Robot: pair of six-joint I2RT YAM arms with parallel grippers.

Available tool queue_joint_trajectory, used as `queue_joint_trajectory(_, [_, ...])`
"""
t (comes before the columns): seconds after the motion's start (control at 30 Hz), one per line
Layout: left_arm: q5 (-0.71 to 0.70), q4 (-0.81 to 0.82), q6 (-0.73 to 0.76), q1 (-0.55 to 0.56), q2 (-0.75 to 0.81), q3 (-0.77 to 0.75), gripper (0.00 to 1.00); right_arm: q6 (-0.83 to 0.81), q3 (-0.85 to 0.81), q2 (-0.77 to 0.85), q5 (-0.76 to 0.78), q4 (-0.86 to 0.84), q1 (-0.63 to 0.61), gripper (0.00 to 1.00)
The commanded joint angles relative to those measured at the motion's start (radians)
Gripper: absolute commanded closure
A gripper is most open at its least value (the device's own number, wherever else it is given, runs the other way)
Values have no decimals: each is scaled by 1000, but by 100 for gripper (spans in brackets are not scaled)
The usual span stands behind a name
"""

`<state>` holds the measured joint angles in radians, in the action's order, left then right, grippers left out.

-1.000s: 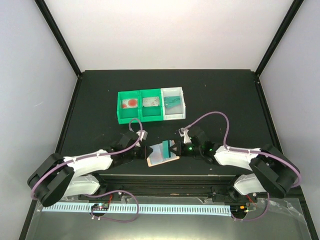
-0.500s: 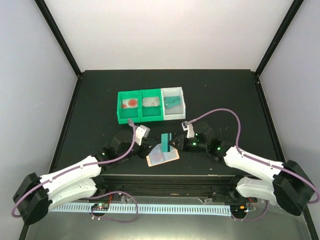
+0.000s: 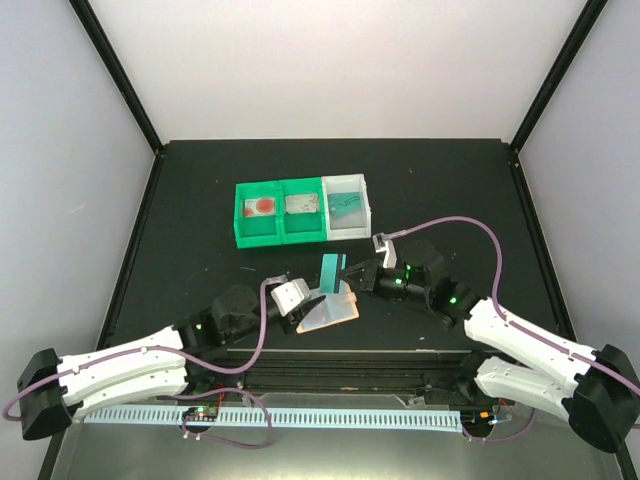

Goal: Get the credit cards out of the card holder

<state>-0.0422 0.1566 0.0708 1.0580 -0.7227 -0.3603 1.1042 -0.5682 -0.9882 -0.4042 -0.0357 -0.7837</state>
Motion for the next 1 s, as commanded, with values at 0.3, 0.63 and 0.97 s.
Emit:
queue_joint_trajectory(0.3, [-310,69,440,176,-164,-56,53,124,-8,19,-69,-51,3,99])
queue_joint_trajectory(0.63, [-551,122,474,257,-264,-86,58,150,39,49,-90,-70,3,99])
queue_joint_trajectory(0.97, [-569,116,428,277,-227,-62,98,137,59,73,-83,-85,3,95])
